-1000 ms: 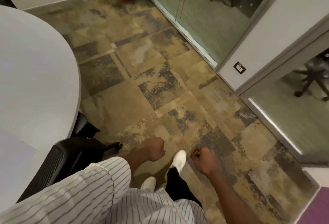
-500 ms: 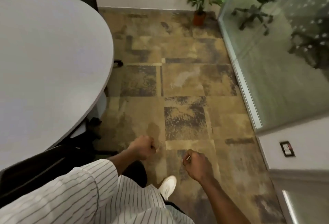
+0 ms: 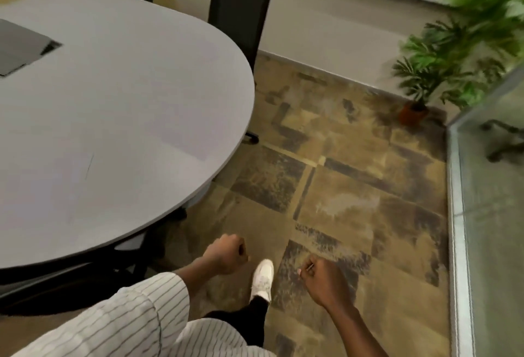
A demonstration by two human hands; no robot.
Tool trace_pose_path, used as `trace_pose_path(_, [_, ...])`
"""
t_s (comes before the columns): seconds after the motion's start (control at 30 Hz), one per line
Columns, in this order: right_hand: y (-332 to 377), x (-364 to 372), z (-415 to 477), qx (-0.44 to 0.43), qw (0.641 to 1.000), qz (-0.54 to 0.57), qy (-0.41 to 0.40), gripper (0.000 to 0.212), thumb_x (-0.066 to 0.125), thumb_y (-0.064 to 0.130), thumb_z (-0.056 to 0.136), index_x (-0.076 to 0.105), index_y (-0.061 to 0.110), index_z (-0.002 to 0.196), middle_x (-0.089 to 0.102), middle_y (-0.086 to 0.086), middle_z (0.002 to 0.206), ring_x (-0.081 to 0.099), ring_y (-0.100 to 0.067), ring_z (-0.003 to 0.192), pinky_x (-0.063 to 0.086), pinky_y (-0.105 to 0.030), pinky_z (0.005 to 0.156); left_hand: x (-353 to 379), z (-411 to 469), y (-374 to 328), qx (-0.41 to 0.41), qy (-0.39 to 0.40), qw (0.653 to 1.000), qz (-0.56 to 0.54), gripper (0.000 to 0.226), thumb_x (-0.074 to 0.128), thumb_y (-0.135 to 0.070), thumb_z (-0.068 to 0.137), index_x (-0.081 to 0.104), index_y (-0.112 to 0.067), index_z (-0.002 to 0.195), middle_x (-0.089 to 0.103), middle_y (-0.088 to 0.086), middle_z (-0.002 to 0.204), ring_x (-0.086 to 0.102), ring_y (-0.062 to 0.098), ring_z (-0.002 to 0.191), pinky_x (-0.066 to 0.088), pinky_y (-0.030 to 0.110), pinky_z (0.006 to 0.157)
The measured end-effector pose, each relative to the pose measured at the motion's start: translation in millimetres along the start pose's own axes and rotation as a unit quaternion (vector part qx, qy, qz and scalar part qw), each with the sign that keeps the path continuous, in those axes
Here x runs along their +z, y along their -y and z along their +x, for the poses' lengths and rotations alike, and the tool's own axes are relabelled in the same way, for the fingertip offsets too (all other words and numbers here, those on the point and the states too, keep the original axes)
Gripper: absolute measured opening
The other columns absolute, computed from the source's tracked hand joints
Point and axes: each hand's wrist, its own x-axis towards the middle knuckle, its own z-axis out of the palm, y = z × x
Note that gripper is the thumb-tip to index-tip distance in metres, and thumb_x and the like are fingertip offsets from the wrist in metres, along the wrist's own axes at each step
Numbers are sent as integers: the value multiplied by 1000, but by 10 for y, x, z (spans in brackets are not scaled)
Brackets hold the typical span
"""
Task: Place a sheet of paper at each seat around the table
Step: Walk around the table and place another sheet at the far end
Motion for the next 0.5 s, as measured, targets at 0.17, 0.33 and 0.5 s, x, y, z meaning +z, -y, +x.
trace_pose_path(0.17, [316,-547,820,-38,997,-56,34,19,66,43,95,64,32,80,71,10,82,72,-17,84,58,-34,73,-362,713,-299,-19,-12,999,-40,24,70,-42,96,60,-29,79,70,-4,90,69,17,83,48,29,67])
trace_pose_path(0.33, [646,-1165,1716,-89,992,-85,31,15,65,44,98,70,29,94,73,6,90,72,-21,91,55,-34,73,-917,1299,-559,-32,-46,995,-79,36,70,-42,97,51,-29,69,66,-6,86,65,16,82,45,30,70])
trace_pose_path(0.5, [1003,-1554,2469,-139,984,-103,49,16,68,41,99,66,29,88,63,13,76,59,-10,71,40,-26,54,-1238,1594,-501,-80,-73,986,-125,29,70,-43,96,57,-28,75,72,-3,88,68,16,82,45,31,69])
